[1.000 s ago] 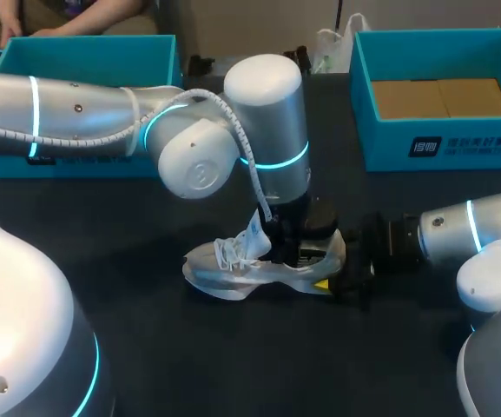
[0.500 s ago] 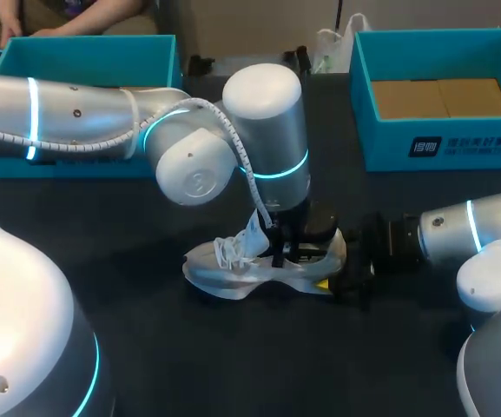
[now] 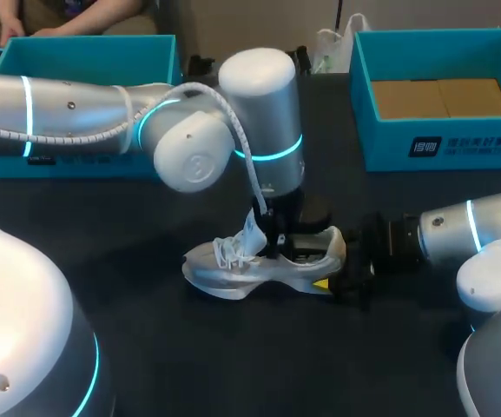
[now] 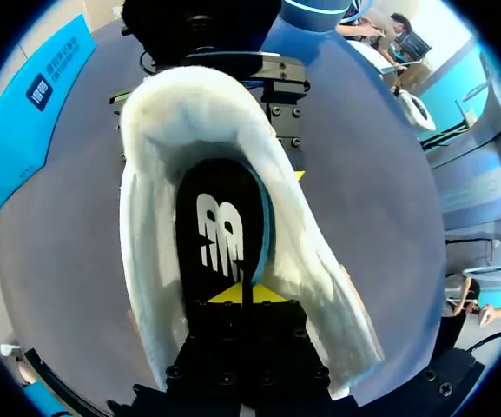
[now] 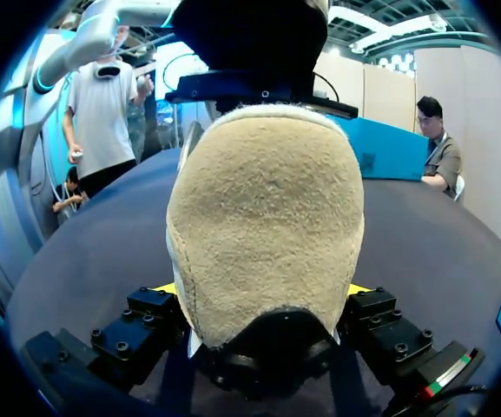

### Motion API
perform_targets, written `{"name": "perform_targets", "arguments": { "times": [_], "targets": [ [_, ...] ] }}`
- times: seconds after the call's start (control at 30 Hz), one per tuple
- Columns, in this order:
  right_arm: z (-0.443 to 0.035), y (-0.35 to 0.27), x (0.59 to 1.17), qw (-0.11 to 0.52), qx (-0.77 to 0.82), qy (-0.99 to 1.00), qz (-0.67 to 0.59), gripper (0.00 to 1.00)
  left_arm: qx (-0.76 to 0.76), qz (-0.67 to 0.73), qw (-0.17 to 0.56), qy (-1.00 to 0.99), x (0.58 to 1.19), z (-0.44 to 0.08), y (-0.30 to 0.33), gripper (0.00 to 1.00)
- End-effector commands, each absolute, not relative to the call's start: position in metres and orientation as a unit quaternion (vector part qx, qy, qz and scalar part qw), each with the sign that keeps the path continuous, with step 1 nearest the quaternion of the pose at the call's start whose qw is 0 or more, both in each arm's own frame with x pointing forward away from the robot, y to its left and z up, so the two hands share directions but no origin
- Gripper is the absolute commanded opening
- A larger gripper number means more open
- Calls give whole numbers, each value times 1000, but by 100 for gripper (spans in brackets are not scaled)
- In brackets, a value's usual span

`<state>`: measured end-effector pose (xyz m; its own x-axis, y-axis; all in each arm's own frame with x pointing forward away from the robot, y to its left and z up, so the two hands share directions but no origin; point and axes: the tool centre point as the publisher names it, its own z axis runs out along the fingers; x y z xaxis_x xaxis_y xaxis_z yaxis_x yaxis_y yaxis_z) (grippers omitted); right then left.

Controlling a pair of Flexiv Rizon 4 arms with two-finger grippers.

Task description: Take the shoe out of the shoebox, open the shoe tongue, remove and reinsert the insole, then place the shoe into the shoebox

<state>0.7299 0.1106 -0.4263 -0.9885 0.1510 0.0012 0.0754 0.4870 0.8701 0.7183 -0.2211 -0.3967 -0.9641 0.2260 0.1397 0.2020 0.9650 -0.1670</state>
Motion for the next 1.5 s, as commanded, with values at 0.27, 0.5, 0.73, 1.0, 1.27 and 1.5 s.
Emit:
{"name": "perform_targets", "arguments": {
  "times": [0.27,0.5,0.73,1.0,1.27,1.5],
  "targets": [
    [-427,112,728,38,66,862,501,0,-101,82,112,-985,720,-378,-207,0],
    [-427,112,728,38,66,862,501,0,-101,106,133,-980,720,-364,-202,0],
    [-427,112,728,38,66,862,501,0,-102,122,140,-977,720,-347,-203,0],
    [-427,112,728,38,66,862,501,0,-112,148,135,-973,719,-326,-217,0],
    [-427,112,728,38,66,862,501,0,-123,173,135,-968,717,-310,-234,0],
    [-427,112,728,38,66,862,501,0,-127,183,140,-965,715,-307,-243,0]
  ]
}}
